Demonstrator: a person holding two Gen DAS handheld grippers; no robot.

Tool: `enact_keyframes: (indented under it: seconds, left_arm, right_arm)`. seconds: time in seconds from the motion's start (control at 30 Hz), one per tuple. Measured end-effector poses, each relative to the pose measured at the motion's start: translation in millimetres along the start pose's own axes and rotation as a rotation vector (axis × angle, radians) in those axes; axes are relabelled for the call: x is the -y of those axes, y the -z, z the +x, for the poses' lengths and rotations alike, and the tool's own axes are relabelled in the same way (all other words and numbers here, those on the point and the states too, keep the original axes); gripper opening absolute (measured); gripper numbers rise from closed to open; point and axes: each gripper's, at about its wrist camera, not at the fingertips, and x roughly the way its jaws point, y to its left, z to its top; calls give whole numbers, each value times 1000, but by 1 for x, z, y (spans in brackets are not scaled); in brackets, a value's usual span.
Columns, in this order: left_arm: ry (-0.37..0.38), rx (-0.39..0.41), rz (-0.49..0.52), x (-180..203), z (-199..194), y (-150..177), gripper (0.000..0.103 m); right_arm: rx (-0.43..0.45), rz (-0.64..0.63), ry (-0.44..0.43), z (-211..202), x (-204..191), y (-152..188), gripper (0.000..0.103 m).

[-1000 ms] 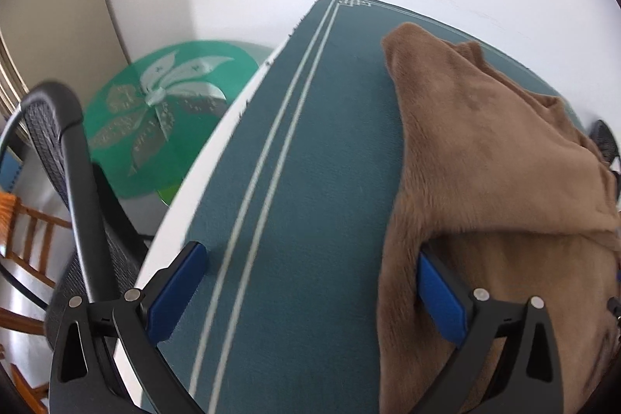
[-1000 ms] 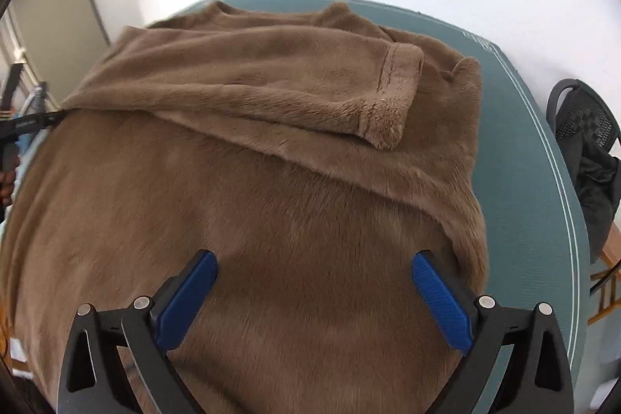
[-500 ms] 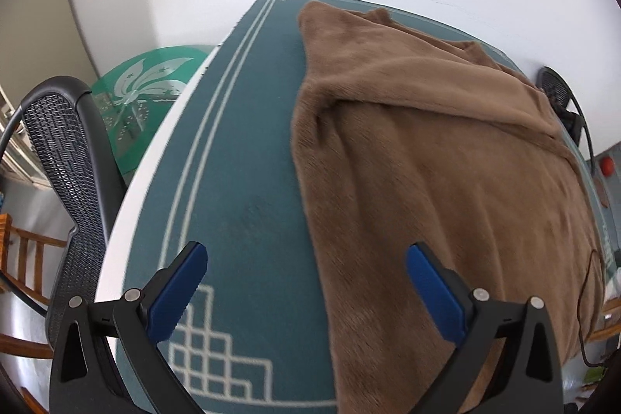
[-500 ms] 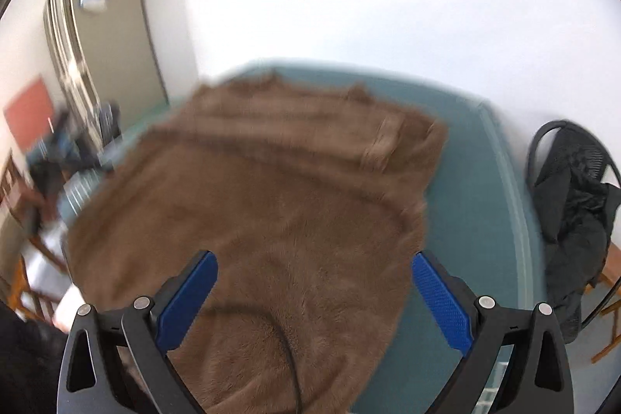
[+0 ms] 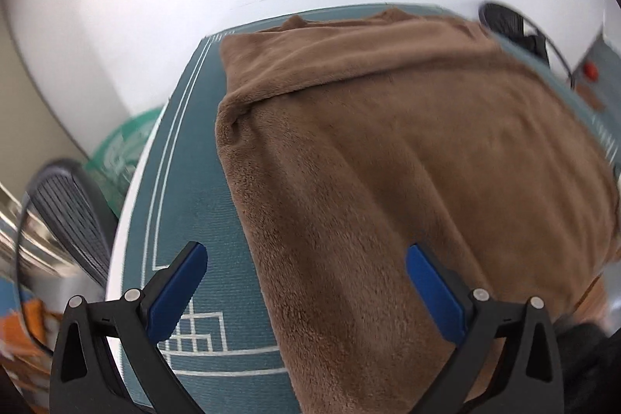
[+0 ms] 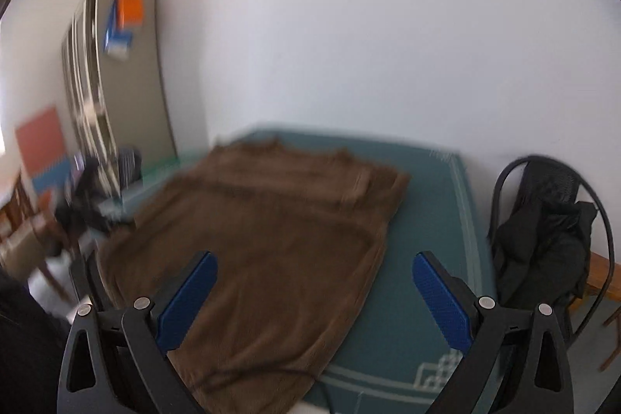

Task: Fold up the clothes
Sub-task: 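Raise both open grippers away from the fleece and reposition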

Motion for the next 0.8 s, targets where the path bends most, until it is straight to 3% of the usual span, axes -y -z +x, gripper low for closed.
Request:
enact_keyframes:
  seconds: [0.17,0.3,0.43,0.67,0.8]
  left_arm:
    - [-48,-34,16,5,17,1,103]
    - [-1,-47,-61,-7,23,4,103]
    - [37,-55,-111,-15,27,9,103]
    - [76,-55,-105,-22,27,15,103]
    - [98,-49,-110,-29,27,17,103]
  right_arm:
    - [-189,-137,-81,79,-37,16,102]
    - [-286,-183,-196,124,-48,20,102]
    - [-399,-251,-227,147,-48,29,102]
    - [-499,-298,-276,138,-28,42,102]
    - [-511,-311,-281,139,-25,44,102]
